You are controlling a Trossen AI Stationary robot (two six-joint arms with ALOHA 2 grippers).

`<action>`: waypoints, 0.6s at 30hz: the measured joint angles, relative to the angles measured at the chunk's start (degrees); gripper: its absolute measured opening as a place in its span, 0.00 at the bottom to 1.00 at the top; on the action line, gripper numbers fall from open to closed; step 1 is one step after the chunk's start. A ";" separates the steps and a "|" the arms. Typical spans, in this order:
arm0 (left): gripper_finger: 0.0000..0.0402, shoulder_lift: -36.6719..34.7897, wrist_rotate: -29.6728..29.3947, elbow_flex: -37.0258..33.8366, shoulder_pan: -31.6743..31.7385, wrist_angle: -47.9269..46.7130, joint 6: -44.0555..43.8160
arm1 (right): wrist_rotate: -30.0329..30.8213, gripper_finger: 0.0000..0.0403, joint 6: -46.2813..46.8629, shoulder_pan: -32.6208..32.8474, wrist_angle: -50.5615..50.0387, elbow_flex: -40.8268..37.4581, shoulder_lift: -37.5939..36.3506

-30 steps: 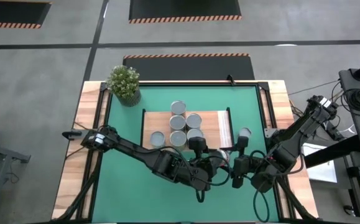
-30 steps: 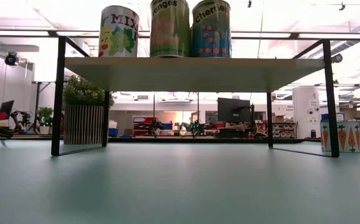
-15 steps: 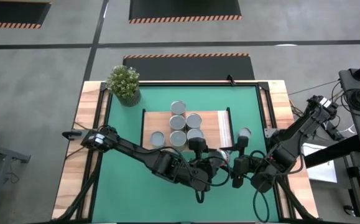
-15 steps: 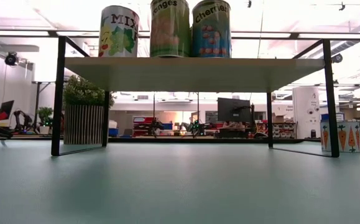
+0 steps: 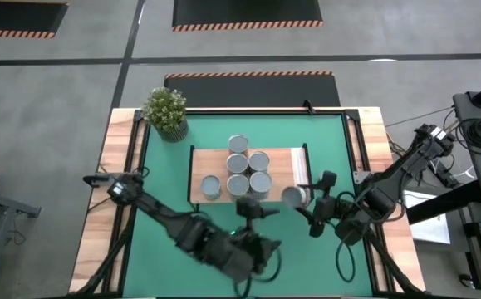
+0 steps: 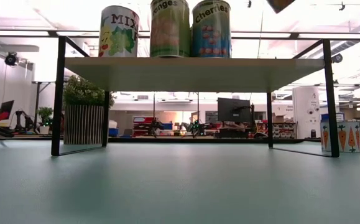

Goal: Pick and place cans onto a shelf
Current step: Put the small canned of oranges on the shelf

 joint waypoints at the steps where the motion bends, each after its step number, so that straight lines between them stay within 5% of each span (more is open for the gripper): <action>1: 0.98 -0.40 -0.48 0.00 -1.00 -0.32 0.36 | 0.58 0.73 0.07 -0.75 1.34 -1.04 -0.73; 11: 0.98 -2.37 -3.61 -3.39 -7.14 -5.02 -0.65 | 0.75 0.73 -6.44 -8.51 18.53 -10.31 -6.33; 18: 0.98 -7.80 -4.95 -18.13 -10.04 -0.11 -6.46 | 0.74 0.74 -5.63 -8.23 18.64 -10.36 -8.25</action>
